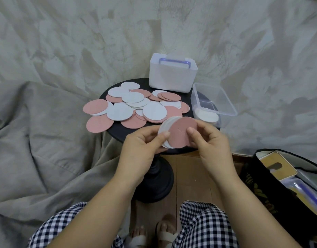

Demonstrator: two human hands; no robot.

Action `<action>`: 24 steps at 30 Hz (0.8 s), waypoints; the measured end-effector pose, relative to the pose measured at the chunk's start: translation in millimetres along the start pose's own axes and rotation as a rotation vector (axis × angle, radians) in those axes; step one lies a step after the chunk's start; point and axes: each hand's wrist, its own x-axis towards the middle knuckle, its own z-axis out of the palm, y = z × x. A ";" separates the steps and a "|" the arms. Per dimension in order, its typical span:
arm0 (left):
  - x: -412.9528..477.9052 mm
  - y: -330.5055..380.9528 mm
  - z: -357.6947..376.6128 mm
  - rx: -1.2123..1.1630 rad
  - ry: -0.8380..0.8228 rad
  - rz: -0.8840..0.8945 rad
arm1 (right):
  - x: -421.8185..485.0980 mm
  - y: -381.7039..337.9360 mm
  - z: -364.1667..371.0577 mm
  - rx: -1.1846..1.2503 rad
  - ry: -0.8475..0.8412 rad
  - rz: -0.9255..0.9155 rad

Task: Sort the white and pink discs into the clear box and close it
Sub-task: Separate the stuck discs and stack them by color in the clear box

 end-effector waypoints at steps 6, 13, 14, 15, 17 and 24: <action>11.0 -0.5 3.9 0.150 -0.024 0.071 | 6.8 -1.1 4.3 0.047 -0.002 -0.014; 16.2 -14.6 9.8 0.555 0.040 0.223 | 5.7 9.3 5.9 -0.248 0.046 -0.182; 16.2 -17.3 9.5 0.593 0.049 0.249 | 4.1 11.5 6.5 -0.275 0.049 -0.206; 16.2 -19.8 8.7 0.629 0.055 0.282 | 2.9 13.3 6.8 -0.289 0.056 -0.229; 16.2 -22.4 7.0 0.700 0.053 0.343 | 1.4 16.1 7.3 -0.300 0.070 -0.265; 11.0 -25.7 4.1 0.905 -0.140 0.331 | -4.8 25.3 12.8 -0.353 0.065 -0.334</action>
